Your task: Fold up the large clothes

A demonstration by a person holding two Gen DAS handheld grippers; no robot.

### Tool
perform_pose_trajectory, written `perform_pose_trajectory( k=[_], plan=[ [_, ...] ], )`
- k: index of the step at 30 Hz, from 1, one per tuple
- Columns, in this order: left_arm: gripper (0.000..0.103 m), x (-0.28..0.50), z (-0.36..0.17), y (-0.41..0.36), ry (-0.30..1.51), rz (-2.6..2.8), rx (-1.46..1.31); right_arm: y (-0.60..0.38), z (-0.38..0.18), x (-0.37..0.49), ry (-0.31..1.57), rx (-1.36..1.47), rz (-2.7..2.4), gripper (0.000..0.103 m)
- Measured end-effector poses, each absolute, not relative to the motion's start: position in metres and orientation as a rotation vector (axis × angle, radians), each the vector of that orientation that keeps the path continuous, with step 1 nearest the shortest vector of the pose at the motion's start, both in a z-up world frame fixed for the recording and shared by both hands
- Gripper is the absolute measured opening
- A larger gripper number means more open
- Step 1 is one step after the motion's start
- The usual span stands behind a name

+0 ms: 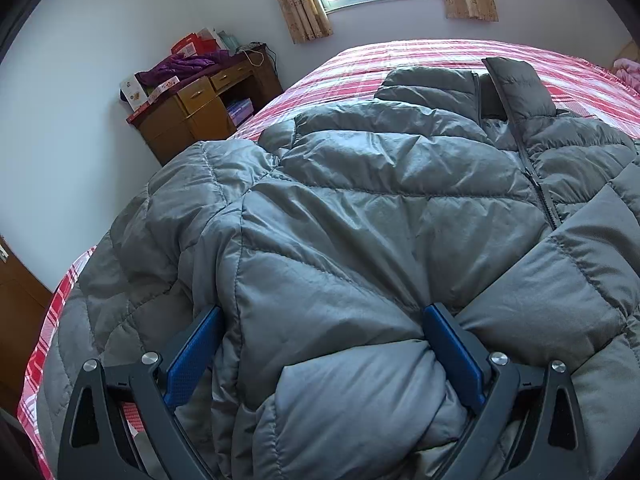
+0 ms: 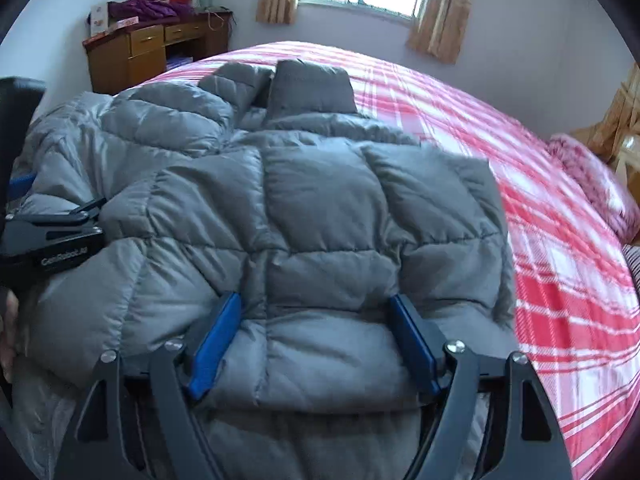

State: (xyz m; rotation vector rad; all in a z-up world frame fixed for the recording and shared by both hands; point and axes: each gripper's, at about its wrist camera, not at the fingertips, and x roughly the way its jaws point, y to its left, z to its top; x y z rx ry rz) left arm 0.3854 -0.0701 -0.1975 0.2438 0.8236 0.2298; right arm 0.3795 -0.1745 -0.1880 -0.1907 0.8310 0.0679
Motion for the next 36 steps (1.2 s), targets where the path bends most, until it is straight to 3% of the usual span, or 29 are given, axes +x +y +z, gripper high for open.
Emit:
perform_pose_trajectory(
  k=[12,16,22,29,36],
  plan=[
    [0.100,0.387,-0.196,-0.073,0.829,0.234,0.269,-0.182,-0.194,0.390,0.874,-0.147,0.059,0.091],
    [0.100,0.375,-0.160,-0.049,0.828,0.186,0.193,-0.185,-0.183,0.386,0.876,-0.143,0.049,0.092],
    [0.100,0.298,-0.100,0.049,0.722,0.197,0.191,-0.193,-0.134,0.320,0.759,-0.111,0.079,0.097],
    [0.100,0.226,-0.140,0.203,0.856,0.434,0.100,-0.180,-0.144,0.247,0.732,-0.127,0.122,0.099],
    [0.099,0.211,-0.163,0.243,0.897,0.325,-0.124,-0.158,-0.159,0.229,0.740,-0.118,0.151,0.099]
  ],
)
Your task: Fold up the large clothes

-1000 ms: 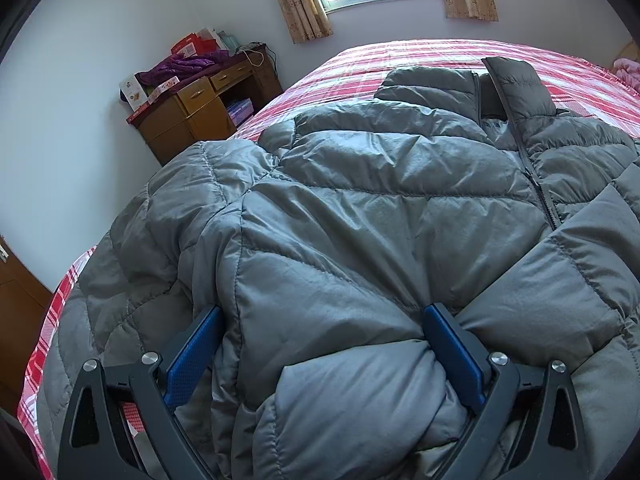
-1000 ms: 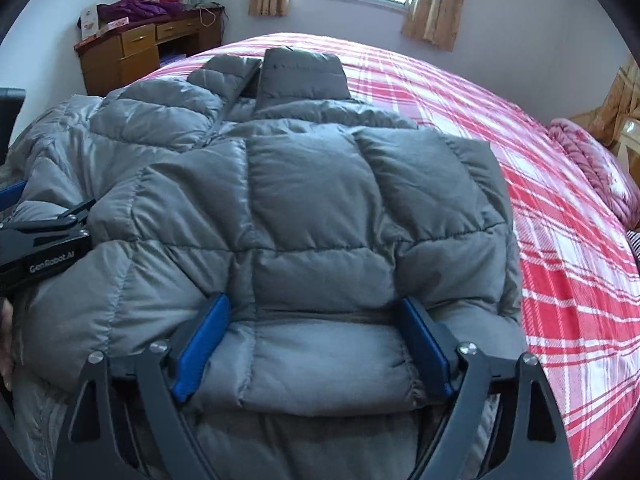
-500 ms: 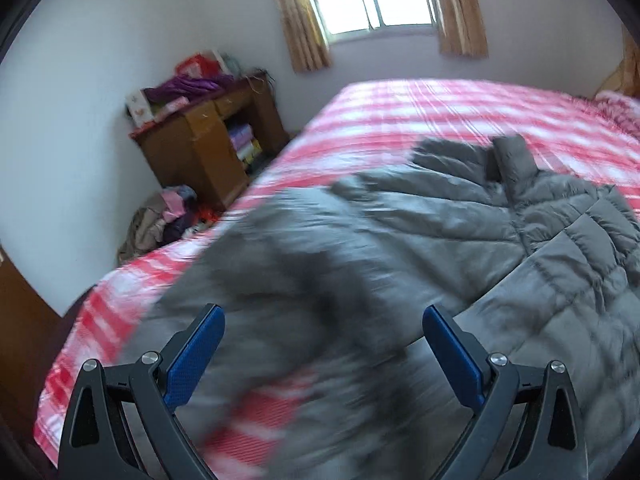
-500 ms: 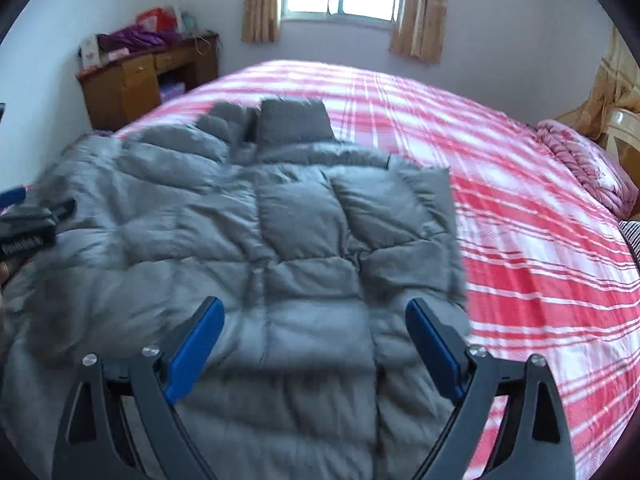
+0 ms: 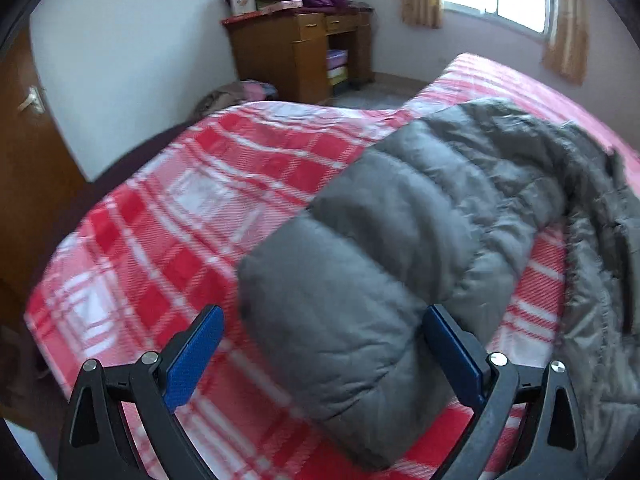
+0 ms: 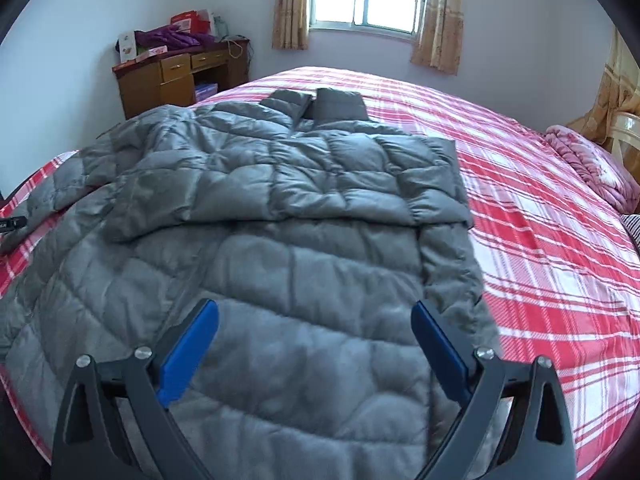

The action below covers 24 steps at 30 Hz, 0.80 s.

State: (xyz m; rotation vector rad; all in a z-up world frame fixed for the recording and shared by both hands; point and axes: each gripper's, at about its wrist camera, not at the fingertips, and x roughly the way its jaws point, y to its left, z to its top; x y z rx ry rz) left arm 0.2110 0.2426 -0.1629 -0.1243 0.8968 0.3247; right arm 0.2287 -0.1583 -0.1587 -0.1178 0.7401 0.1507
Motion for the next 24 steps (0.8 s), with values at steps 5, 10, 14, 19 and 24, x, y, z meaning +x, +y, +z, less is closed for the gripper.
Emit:
perform_pose_trajectory(
  k=[5,10,14,19,24],
  plan=[
    [0.018,0.231,-0.159,0.238,0.897,0.258,-0.141,-0.155,-0.148,0.216,0.697,-0.116,0.140,0.099],
    [0.012,0.234,-0.101,0.239,0.773,0.362,-0.022,-0.177,-0.135,0.208,0.639,-0.071,0.085,0.099],
    [0.012,0.234,-0.047,0.206,0.658,0.353,0.065,-0.203,-0.130,0.206,0.604,-0.006,0.023,0.099],
    [0.012,0.239,-0.005,0.106,0.547,0.210,0.173,-0.227,-0.137,0.209,0.618,0.032,-0.041,0.099],
    [0.012,0.243,0.003,-0.006,0.473,0.045,0.281,-0.250,-0.142,0.200,0.620,0.069,-0.056,0.099]
  ],
)
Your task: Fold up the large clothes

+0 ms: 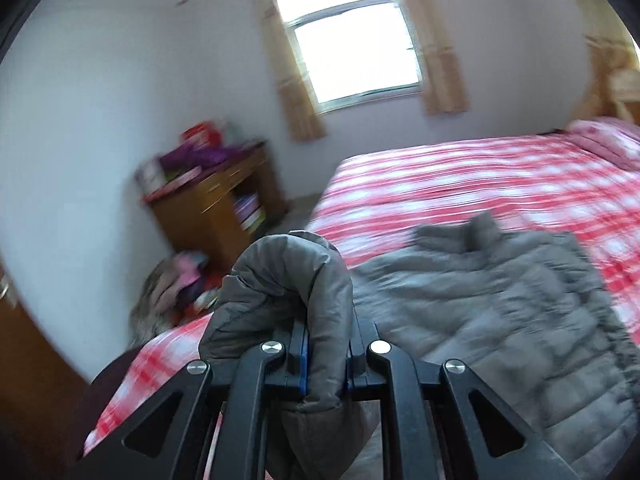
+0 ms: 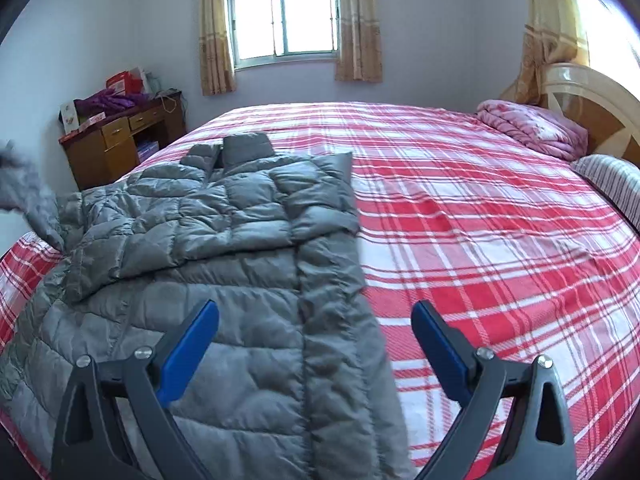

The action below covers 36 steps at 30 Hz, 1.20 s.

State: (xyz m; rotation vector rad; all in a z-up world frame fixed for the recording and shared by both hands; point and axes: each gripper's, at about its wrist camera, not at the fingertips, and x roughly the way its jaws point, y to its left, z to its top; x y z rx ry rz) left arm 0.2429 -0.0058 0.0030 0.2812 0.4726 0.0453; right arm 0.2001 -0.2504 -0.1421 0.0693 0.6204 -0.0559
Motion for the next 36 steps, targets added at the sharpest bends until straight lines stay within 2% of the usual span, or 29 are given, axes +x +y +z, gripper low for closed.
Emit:
perform_pose_trajectory(
  k=[6,8,10,11,12,13,14,15,24,26,32,33,35,36],
  plan=[
    [0.012,0.231,-0.019,-0.132,0.429,-0.179,0.371,-0.280,-0.150,0.190,0.624,0.130,-0.088,0.099],
    [0.016,0.227,-0.033,-0.163,0.433,-0.221,0.399,-0.286,-0.154,0.189,0.632,0.144,-0.099,0.099],
    [0.032,0.225,-0.047,-0.187,0.443,-0.217,0.454,-0.293,-0.158,0.187,0.642,0.155,-0.105,0.099],
    [0.053,0.225,-0.051,-0.195,0.443,-0.208,0.468,-0.294,-0.160,0.187,0.646,0.160,-0.107,0.099],
    [0.063,0.223,-0.053,-0.196,0.440,-0.206,0.466,-0.296,-0.161,0.186,0.653,0.162,-0.108,0.099],
    [0.079,0.222,-0.054,-0.195,0.429,-0.202,0.456,-0.297,-0.163,0.186,0.659,0.164,-0.107,0.099],
    [0.086,0.219,-0.053,-0.192,0.410,-0.189,0.449,-0.298,-0.165,0.186,0.667,0.165,-0.105,0.099],
    [0.088,0.219,-0.053,-0.183,0.395,-0.165,0.448,-0.299,-0.166,0.187,0.673,0.165,-0.103,0.099],
    [0.091,0.244,-0.068,-0.064,0.467,0.026,0.329,-0.273,-0.149,0.203,0.684,0.155,-0.035,0.099],
    [0.091,0.251,-0.078,-0.045,0.496,0.070,0.315,-0.259,-0.139,0.211,0.680,0.144,0.005,0.103],
    [0.091,0.285,-0.132,0.006,0.658,0.251,0.285,-0.228,-0.139,0.259,0.741,0.165,0.075,0.103],
    [0.091,0.291,-0.144,0.012,0.686,0.278,0.280,-0.225,-0.144,0.270,0.765,0.184,0.094,0.101],
    [0.091,0.296,-0.162,0.022,0.727,0.316,0.278,-0.219,-0.155,0.286,0.807,0.204,0.102,0.075],
    [0.091,0.299,-0.168,0.025,0.741,0.325,0.275,-0.216,-0.164,0.296,0.855,0.220,0.122,0.056]
  ],
)
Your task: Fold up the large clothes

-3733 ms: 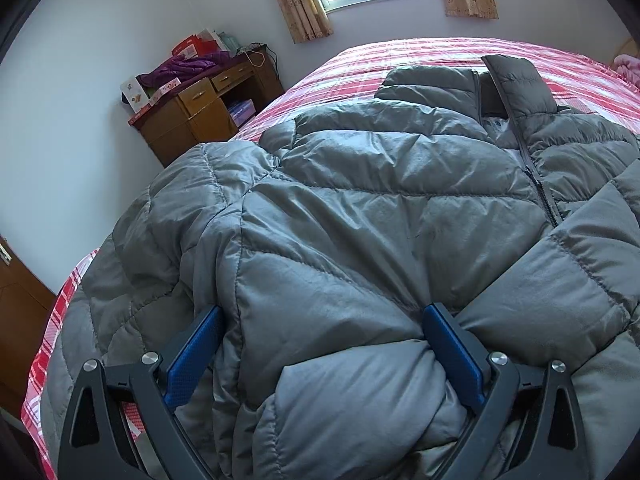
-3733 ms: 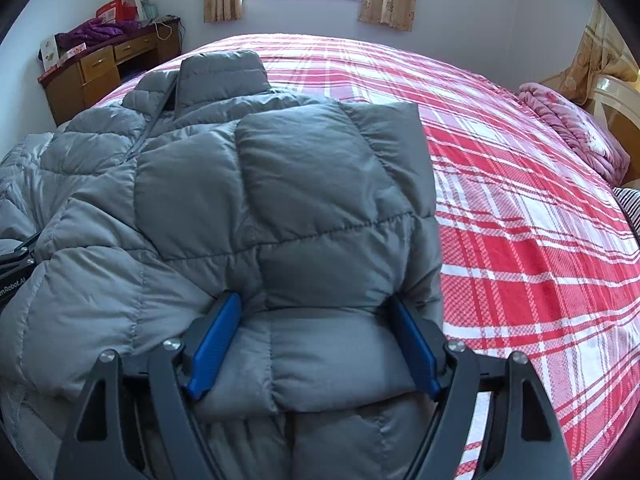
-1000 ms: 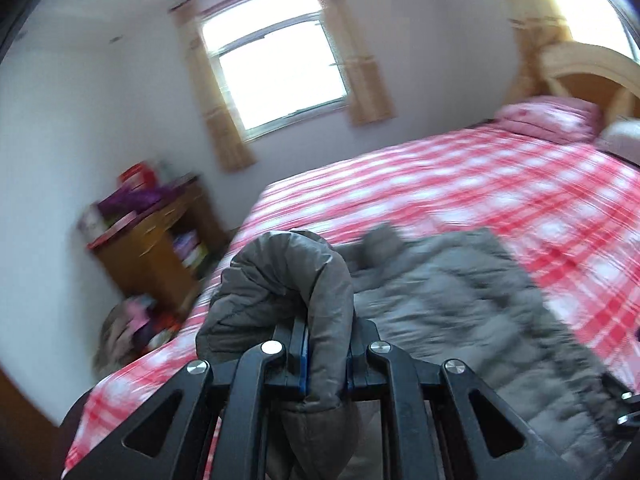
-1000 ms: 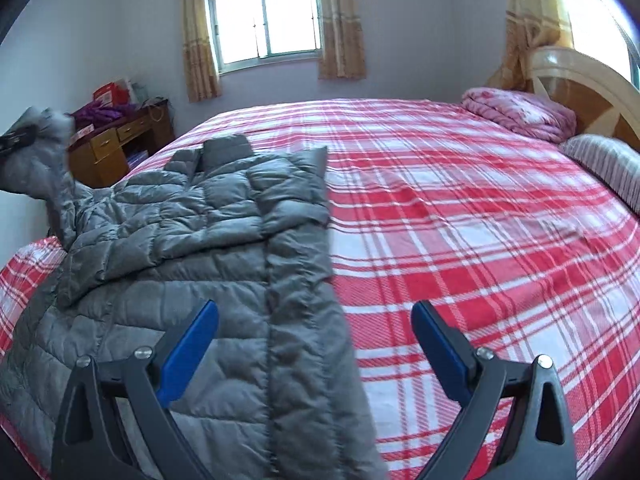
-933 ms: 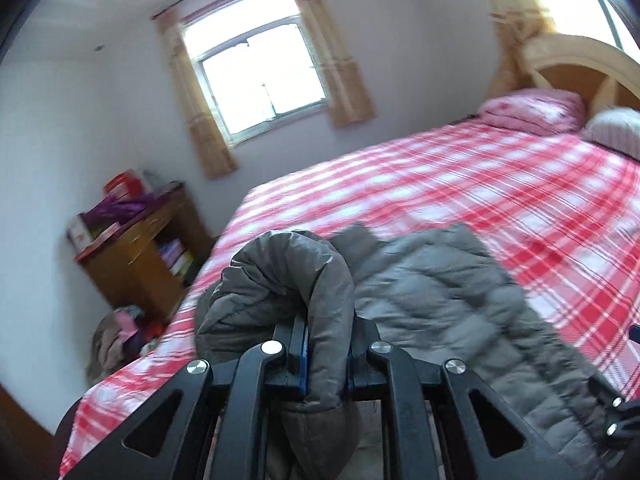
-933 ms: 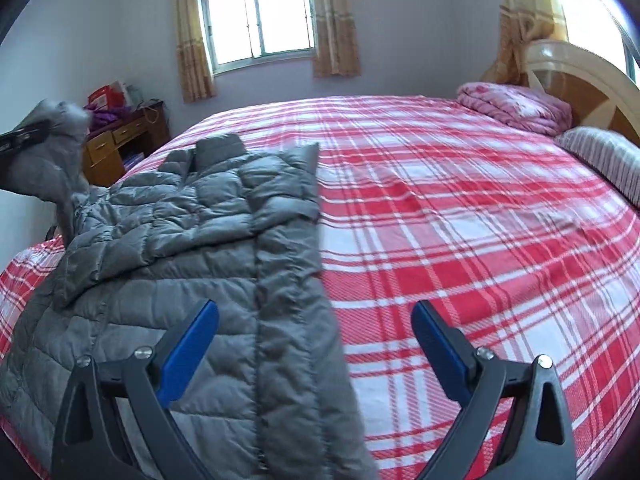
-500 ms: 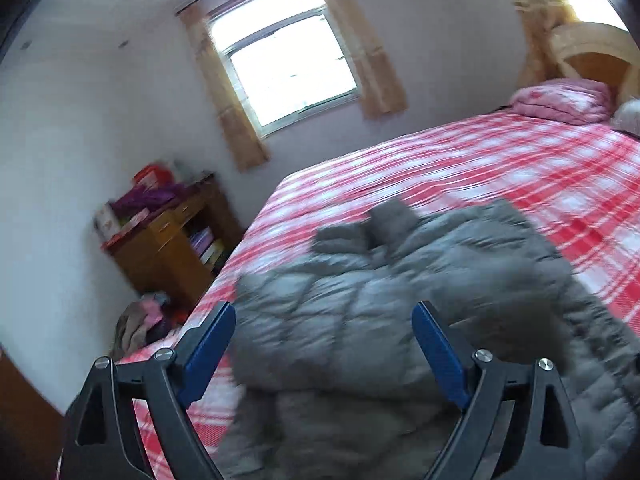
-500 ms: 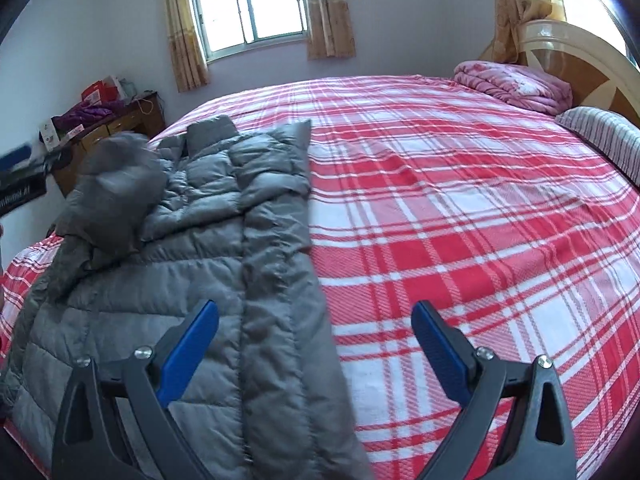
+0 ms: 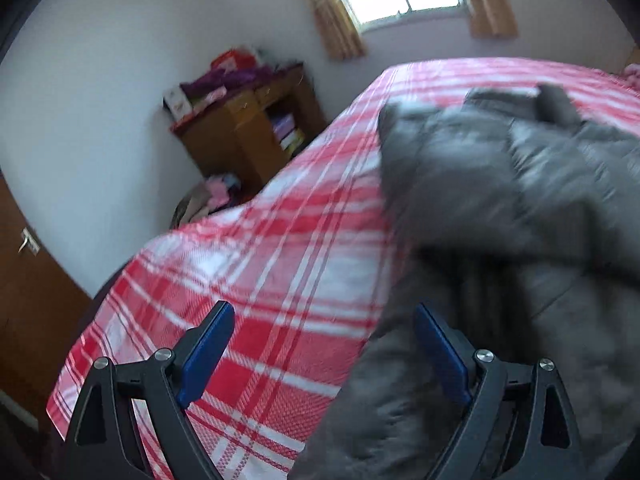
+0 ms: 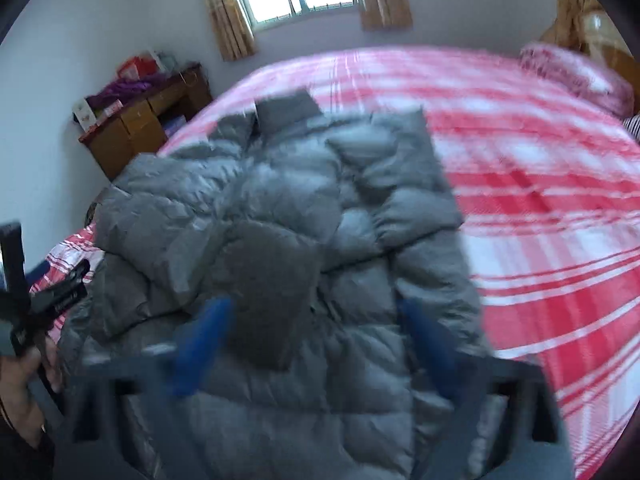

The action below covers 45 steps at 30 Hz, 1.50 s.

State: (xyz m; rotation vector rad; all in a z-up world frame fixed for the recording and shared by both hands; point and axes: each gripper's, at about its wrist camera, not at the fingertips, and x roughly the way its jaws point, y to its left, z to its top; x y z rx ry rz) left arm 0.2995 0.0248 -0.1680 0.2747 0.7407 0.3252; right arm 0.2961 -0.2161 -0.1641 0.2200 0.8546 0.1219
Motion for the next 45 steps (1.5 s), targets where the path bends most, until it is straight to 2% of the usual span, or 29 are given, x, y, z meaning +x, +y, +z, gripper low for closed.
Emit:
perform_pose_trajectory(
  k=[1,3,6,11,14,15,16,18,24,29,36,40,42,45],
  plan=[
    [0.091,0.300,-0.174,0.028,0.754,0.334,0.271,-0.215,-0.169,0.301,0.878,0.233,0.143,0.038],
    [0.091,0.302,-0.183,0.036,0.777,0.331,0.251,-0.214,-0.172,0.300,0.867,0.227,0.143,0.020],
    [0.091,0.299,-0.186,0.042,0.781,0.321,0.229,-0.215,-0.166,0.286,0.829,0.175,0.120,0.013],
    [0.091,0.304,-0.187,0.040,0.784,0.314,0.234,-0.231,-0.166,0.266,0.816,0.160,0.075,0.012],
    [0.091,0.303,-0.184,0.037,0.793,0.302,0.244,-0.237,-0.176,0.267,0.837,0.159,0.067,0.014],
    [0.091,0.302,-0.182,0.037,0.805,0.289,0.241,-0.239,-0.178,0.268,0.836,0.168,0.058,0.022],
    [0.091,0.300,-0.175,0.039,0.826,0.265,0.227,-0.243,-0.178,0.268,0.841,0.191,0.050,0.039],
    [0.091,0.294,-0.155,0.042,0.822,0.229,0.196,-0.252,-0.174,0.266,0.849,0.244,0.030,0.061],
    [0.091,0.301,-0.065,0.022,0.688,0.138,0.123,-0.263,-0.121,0.241,0.685,0.213,-0.095,0.062],
    [0.091,0.333,-0.045,-0.029,0.652,0.083,0.067,-0.232,-0.092,0.273,0.618,0.236,-0.027,0.057],
    [0.091,0.382,-0.106,-0.083,0.729,0.062,0.191,-0.198,-0.118,0.331,0.685,0.228,0.031,0.057],
    [0.092,0.398,-0.162,-0.069,0.817,0.080,0.219,-0.194,-0.149,0.346,0.731,0.204,0.017,0.057],
    [0.097,0.396,-0.172,-0.059,0.802,0.055,0.169,-0.197,-0.168,0.350,0.754,0.208,0.015,0.057],
    [0.098,0.396,-0.177,-0.054,0.815,0.054,0.134,-0.193,-0.181,0.350,0.735,0.179,0.019,0.057]
  ],
)
